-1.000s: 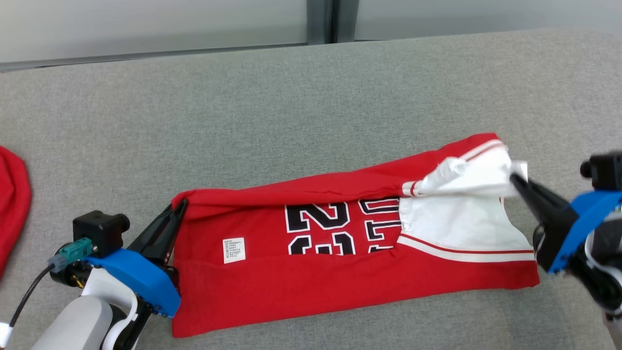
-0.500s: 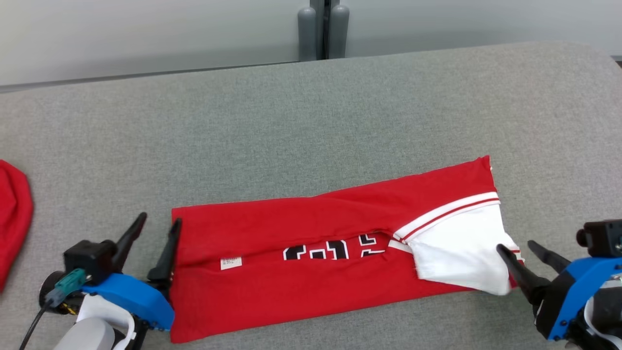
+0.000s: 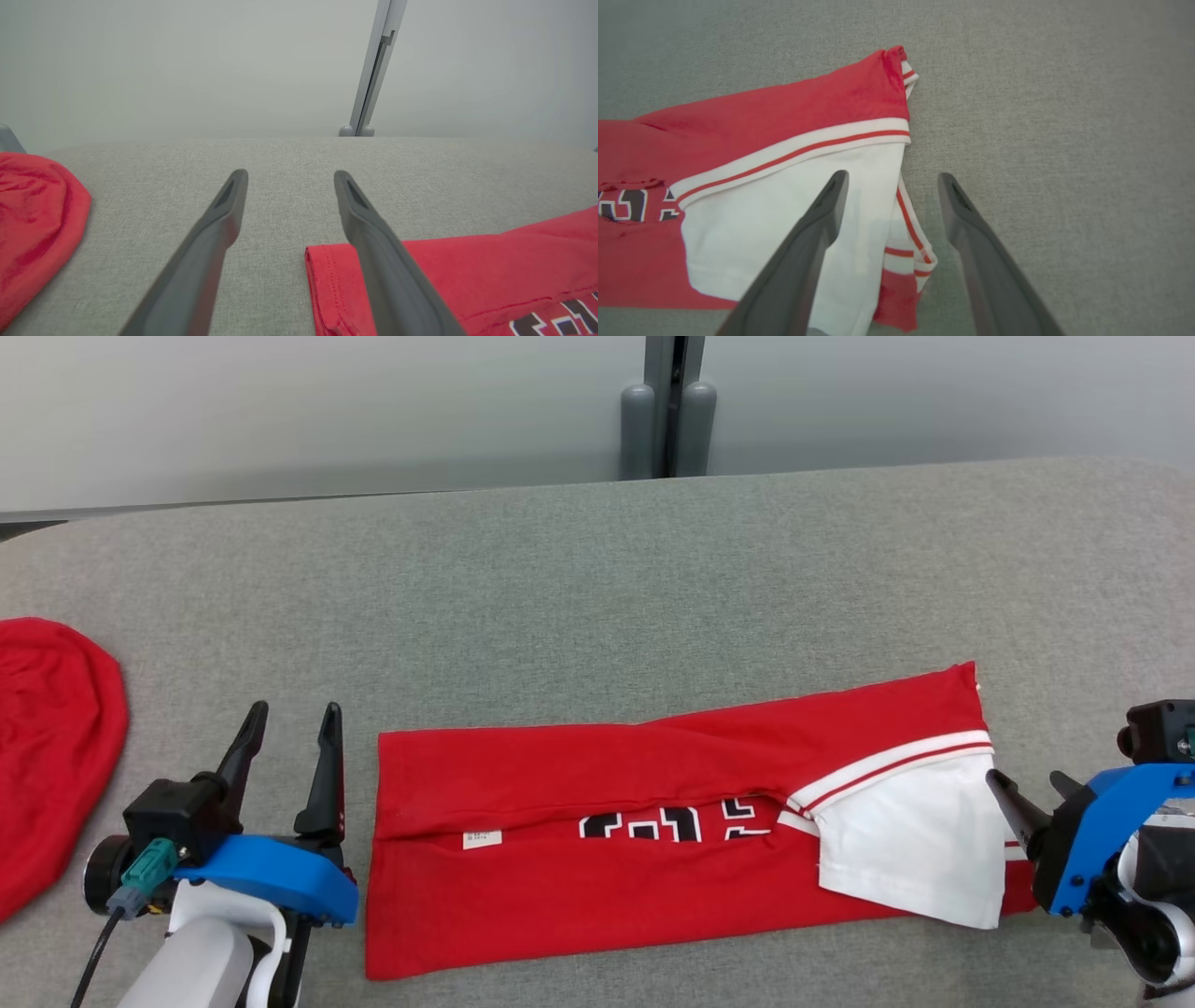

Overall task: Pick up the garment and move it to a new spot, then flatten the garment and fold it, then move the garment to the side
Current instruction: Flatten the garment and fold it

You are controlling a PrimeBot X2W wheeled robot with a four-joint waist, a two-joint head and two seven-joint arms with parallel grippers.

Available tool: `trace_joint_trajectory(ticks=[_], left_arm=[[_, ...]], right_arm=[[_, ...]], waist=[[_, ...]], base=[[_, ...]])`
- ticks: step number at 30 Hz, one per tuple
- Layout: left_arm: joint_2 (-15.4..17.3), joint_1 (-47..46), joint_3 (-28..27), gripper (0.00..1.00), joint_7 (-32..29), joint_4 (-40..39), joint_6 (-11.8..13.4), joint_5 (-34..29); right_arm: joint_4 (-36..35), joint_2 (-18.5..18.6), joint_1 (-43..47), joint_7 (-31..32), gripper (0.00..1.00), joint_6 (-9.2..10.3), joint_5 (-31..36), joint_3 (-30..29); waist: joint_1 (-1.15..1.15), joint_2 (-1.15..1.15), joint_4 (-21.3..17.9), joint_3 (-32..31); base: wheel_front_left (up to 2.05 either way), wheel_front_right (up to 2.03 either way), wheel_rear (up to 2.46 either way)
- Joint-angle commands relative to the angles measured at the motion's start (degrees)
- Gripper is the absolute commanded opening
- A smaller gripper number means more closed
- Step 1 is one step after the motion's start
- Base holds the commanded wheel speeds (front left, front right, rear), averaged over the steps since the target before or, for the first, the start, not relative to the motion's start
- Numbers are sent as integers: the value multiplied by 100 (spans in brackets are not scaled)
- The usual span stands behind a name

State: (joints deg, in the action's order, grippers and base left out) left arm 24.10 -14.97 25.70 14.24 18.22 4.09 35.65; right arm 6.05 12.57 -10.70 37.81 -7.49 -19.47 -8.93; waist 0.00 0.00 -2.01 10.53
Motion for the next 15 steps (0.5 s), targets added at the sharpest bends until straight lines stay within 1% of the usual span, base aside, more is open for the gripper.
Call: trace_joint_trajectory(ticks=[1, 5, 7, 10, 13, 14, 15], left_arm=[[-40, -158, 0, 100, 33, -50, 70, -77], [-103, -272, -80, 100, 61, -113, 241, -188], [-157, -304, -157, 100, 72, -127, 298, -194], [-216, -291, -233, 100, 86, -122, 315, -160], [-282, -218, -308, 100, 95, -110, 317, -153], [-302, -178, -332, 100, 95, -102, 318, -158], [-332, -145, -359, 100, 98, -90, 326, -147]], right_arm=[[198, -80, -188, 37, 100, -1, 131, -51], [822, -212, -525, 73, 100, -1, 510, -242], [1088, -280, -653, 86, 100, -1, 594, -285], [1429, -294, -759, 107, 100, -1, 684, -313], [1655, -346, -784, 106, 100, -1, 626, -215], [1704, -337, -760, 117, 83, -1, 622, -154], [1711, -327, -746, 90, 29, -3, 590, -61]], waist=[[0, 0, 66, 20], [0, 0, 213, 54], [0, 0, 285, 67], [0, 0, 385, 81], [0, 0, 441, 76], [0, 0, 451, 72], [0, 0, 456, 67]], base=[[0, 0, 0], [0, 0, 0], [0, 0, 0], [0, 0, 0], [0, 0, 0], [0, 0, 0], [0, 0, 0]])
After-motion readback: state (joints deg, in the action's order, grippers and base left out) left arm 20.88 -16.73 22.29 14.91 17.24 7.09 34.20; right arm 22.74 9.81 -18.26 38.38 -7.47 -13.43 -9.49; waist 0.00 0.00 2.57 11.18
